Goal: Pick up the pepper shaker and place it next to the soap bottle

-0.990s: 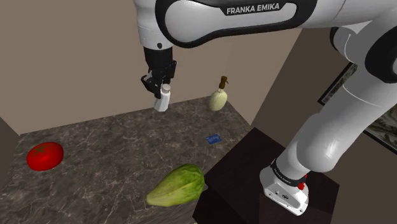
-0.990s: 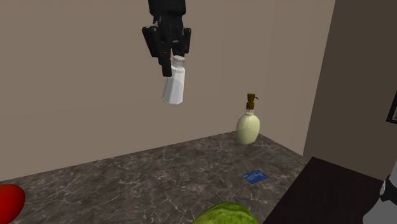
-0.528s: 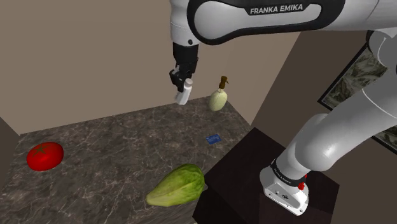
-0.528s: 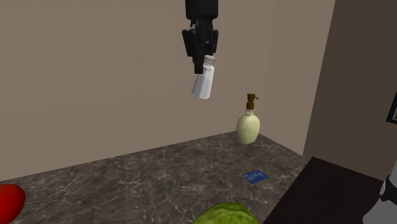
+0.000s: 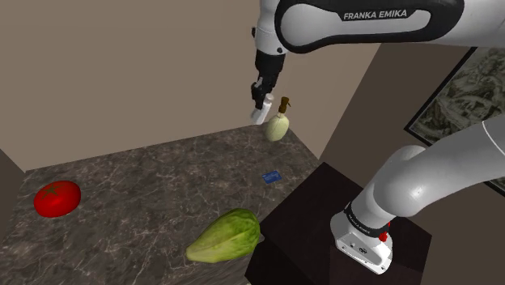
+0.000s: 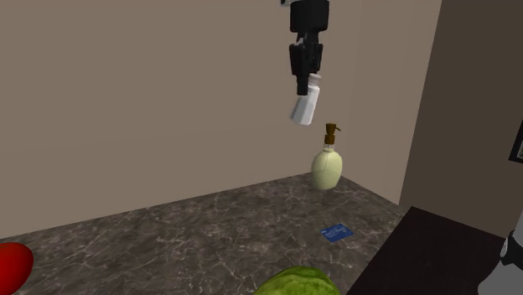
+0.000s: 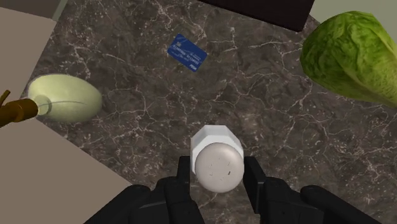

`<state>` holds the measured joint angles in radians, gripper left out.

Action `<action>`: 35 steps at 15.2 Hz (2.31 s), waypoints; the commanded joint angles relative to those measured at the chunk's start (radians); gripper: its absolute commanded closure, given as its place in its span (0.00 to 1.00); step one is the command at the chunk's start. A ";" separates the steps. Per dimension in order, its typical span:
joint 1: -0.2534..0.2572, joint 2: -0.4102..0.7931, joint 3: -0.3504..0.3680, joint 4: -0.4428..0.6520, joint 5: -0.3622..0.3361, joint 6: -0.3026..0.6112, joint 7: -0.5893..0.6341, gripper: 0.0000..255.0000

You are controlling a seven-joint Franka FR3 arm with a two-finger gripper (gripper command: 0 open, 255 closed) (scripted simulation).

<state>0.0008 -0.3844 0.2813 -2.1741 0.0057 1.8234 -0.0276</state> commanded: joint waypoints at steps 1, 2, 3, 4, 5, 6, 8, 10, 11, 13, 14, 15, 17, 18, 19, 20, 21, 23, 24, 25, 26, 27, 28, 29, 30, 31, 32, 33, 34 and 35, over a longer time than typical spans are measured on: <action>-0.013 -0.043 -0.039 -0.038 -0.003 -0.002 -0.054 1.00; -0.020 -0.059 -0.058 -0.054 -0.007 -0.001 -0.079 1.00; -0.027 -0.075 -0.077 -0.069 -0.011 0.000 -0.103 1.00; -0.034 -0.090 -0.096 -0.083 -0.016 0.000 -0.128 1.00; -0.042 -0.103 -0.115 -0.097 -0.022 0.001 -0.152 1.00; -0.050 -0.116 -0.134 -0.109 -0.029 0.002 -0.177 1.00; -0.067 -0.138 -0.172 -0.129 -0.043 0.003 -0.225 1.00; -0.084 -0.155 -0.211 -0.146 -0.060 0.005 -0.274 1.00; -0.093 -0.162 -0.231 -0.152 -0.069 0.006 -0.298 1.00; -0.112 -0.173 -0.270 -0.162 -0.087 0.009 -0.347 1.00; -0.121 -0.176 -0.290 -0.165 -0.096 0.011 -0.371 1.00; -0.131 -0.178 -0.310 -0.167 -0.106 0.013 -0.395 1.00; -0.150 -0.179 -0.349 -0.167 -0.124 0.017 -0.444 1.00; -0.160 -0.178 -0.369 -0.166 -0.133 0.019 -0.469 1.00; -0.169 -0.175 -0.389 -0.163 -0.142 0.022 -0.493 1.00; -0.179 -0.172 -0.409 -0.159 -0.151 0.025 -0.518 1.00; -0.188 -0.167 -0.429 -0.155 -0.160 0.028 -0.542 1.00; -0.205 -0.153 -0.469 -0.141 -0.175 0.034 -0.591 1.00; -0.214 -0.145 -0.489 -0.133 -0.182 0.037 -0.616 1.00; -0.221 -0.136 -0.508 -0.124 -0.188 0.041 -0.640 1.00; -0.222 -0.135 -0.510 -0.137 -0.190 0.054 -0.639 1.00; -0.222 -0.135 -0.511 -0.150 -0.191 0.068 -0.638 1.00; -0.223 -0.134 -0.512 -0.163 -0.192 0.081 -0.637 1.00; -0.223 -0.133 -0.513 -0.176 -0.193 0.095 -0.636 1.00; -0.224 -0.132 -0.515 -0.188 -0.194 0.108 -0.635 1.00; -0.224 -0.130 -0.516 -0.200 -0.196 0.122 -0.634 1.00; -0.225 -0.128 -0.518 -0.213 -0.197 0.136 -0.633 1.00; -0.225 -0.126 -0.519 -0.224 -0.198 0.150 -0.632 1.00; -0.226 -0.124 -0.521 -0.236 -0.199 0.164 -0.631 1.00; -0.226 -0.122 -0.522 -0.248 -0.201 0.178 -0.630 1.00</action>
<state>-0.2245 -0.5073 -0.2387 -2.4113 -0.1936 1.9886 -0.6577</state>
